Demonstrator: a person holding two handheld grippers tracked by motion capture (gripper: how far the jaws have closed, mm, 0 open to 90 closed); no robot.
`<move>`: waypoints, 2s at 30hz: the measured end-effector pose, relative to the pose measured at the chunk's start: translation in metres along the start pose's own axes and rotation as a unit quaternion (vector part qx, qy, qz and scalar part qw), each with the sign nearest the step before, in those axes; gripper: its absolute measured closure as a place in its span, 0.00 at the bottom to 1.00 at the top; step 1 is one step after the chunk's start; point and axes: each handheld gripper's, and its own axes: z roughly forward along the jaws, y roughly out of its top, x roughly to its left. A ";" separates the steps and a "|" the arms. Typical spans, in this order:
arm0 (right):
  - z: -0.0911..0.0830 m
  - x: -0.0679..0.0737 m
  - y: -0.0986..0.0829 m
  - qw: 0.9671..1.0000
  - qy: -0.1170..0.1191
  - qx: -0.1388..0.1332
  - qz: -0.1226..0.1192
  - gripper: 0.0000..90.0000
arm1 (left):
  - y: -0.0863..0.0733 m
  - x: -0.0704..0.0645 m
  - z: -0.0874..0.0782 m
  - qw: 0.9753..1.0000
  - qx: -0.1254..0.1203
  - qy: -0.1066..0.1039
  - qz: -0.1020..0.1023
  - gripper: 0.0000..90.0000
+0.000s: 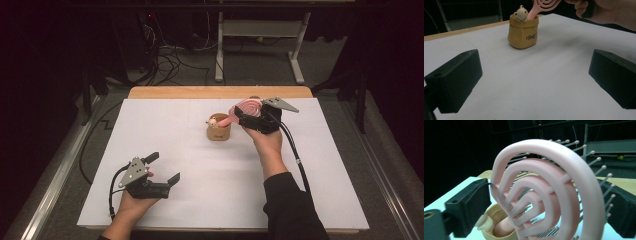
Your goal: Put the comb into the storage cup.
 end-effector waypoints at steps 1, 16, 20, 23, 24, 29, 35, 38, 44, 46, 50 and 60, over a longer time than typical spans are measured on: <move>0.000 0.000 0.000 1.000 0.000 -0.001 0.000 0.01 | 0.000 0.000 0.000 1.000 0.000 0.000 0.000 0.00; -0.009 0.000 0.005 1.000 0.000 0.001 -0.027 0.00 | 0.000 0.000 0.001 1.000 0.005 -0.001 -0.001 0.00; -0.011 0.001 0.007 0.999 0.000 0.000 -0.032 0.00 | 0.000 0.000 0.001 1.000 0.008 -0.002 -0.002 0.00; -0.013 0.001 0.008 0.999 0.000 -0.001 -0.036 0.00 | 0.000 0.000 0.001 1.000 0.008 -0.003 -0.005 0.00; -0.013 0.001 0.008 0.999 0.000 0.000 -0.037 0.00 | 0.000 0.000 0.001 1.000 0.008 -0.003 -0.005 0.00; -0.017 0.000 0.008 0.999 -0.001 0.000 -0.041 0.00 | 0.000 0.001 0.000 1.000 0.011 -0.005 -0.009 0.00; -0.024 -0.002 0.003 0.999 -0.003 0.006 -0.046 0.00 | 0.001 0.004 0.000 1.000 0.016 -0.009 -0.017 0.00; -0.029 -0.004 -0.003 0.998 -0.006 0.016 -0.052 0.00 | 0.000 0.005 -0.001 1.000 0.020 -0.006 -0.016 0.00; -0.041 -0.006 -0.021 0.997 -0.007 0.035 -0.067 0.00 | 0.000 0.007 -0.002 1.000 0.022 -0.002 -0.019 0.00; -0.046 -0.007 -0.028 0.997 -0.006 0.038 -0.071 0.00 | 0.000 0.007 -0.002 1.000 0.023 -0.002 -0.019 0.00; -0.058 -0.009 -0.044 0.996 -0.003 0.048 -0.075 0.00 | 0.000 0.006 -0.001 1.000 0.022 -0.001 -0.016 0.00; -0.103 -0.017 -0.084 0.996 -0.002 0.045 -0.084 0.00 | -0.001 0.008 -0.001 1.000 0.021 0.002 -0.016 0.00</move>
